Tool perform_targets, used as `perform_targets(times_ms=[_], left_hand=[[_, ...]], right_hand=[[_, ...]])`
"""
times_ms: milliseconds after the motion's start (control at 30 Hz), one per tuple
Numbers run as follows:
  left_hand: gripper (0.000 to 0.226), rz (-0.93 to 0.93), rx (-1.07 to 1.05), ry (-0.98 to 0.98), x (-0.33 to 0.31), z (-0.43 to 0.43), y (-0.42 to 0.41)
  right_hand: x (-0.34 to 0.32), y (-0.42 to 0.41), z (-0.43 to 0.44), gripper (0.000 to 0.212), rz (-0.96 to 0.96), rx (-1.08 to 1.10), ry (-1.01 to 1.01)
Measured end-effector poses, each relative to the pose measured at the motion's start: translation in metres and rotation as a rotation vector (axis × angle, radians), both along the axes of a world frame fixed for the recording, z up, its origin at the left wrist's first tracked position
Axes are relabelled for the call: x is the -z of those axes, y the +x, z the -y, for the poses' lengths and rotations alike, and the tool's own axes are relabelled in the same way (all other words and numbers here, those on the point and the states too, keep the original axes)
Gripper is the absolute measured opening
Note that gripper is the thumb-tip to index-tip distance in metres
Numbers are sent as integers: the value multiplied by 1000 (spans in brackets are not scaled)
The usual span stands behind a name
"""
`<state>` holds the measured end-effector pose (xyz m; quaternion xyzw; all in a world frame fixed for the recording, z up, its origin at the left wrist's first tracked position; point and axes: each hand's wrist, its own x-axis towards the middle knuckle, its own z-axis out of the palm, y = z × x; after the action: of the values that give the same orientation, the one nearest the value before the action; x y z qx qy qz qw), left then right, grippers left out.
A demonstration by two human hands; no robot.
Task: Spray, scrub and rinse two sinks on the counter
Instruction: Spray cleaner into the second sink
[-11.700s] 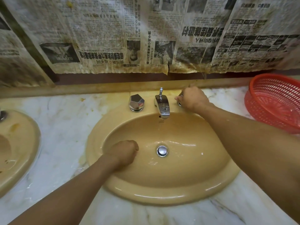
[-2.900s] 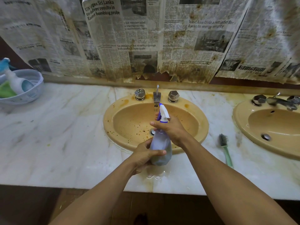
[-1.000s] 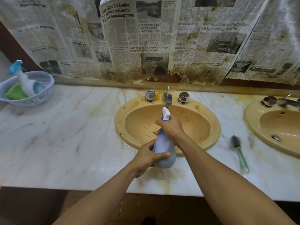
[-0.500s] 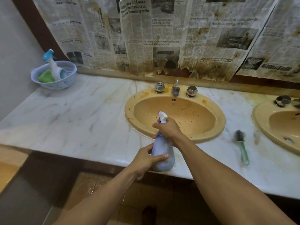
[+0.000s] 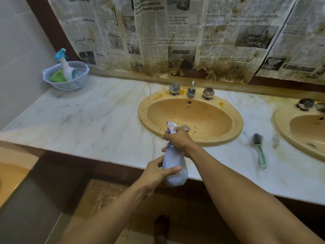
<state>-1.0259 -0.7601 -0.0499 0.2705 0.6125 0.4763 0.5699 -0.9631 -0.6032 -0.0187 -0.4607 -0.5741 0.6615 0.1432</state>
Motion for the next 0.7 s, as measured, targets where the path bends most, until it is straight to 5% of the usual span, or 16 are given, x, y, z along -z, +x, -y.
perform_targets(times_ms=[700], left_hand=[[61, 188, 25, -79, 2, -41, 25]], right_hand=[[-9, 9, -36, 10, 275, -32, 83]])
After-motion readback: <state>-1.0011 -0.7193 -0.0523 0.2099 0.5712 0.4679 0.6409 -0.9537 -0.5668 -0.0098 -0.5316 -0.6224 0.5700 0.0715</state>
